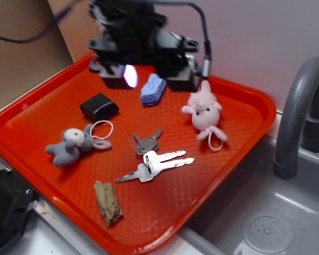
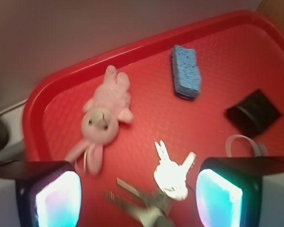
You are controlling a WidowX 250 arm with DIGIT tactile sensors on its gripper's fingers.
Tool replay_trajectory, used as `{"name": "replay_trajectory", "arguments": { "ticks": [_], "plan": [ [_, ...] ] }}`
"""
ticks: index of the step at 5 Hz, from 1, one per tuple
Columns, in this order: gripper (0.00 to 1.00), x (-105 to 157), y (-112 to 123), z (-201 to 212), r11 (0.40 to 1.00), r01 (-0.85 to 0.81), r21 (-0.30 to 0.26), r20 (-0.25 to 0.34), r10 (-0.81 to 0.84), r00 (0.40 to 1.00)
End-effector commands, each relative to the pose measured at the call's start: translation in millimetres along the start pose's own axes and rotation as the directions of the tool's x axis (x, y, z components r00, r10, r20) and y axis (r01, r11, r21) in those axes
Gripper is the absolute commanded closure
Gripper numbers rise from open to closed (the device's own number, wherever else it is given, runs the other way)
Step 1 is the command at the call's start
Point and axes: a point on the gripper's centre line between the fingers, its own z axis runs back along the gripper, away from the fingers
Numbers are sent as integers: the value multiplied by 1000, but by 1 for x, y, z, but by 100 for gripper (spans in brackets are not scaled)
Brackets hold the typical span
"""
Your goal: Grab the pink bunny.
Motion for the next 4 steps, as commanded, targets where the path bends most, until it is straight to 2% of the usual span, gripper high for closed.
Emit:
{"name": "replay_trajectory", "arguments": {
  "ticks": [1, 2, 3, 4],
  "plan": [
    [0, 38, -10, -40, 996, -72, -46, 137, 77, 988],
    [0, 42, -17, -59, 996, -62, -60, 145, 71, 987],
    [70, 45, -18, -77, 998, -51, -49, 154, 58, 986],
    [100, 43, -21, -88, 997, -37, -74, 150, 48, 987]
  ]
}}
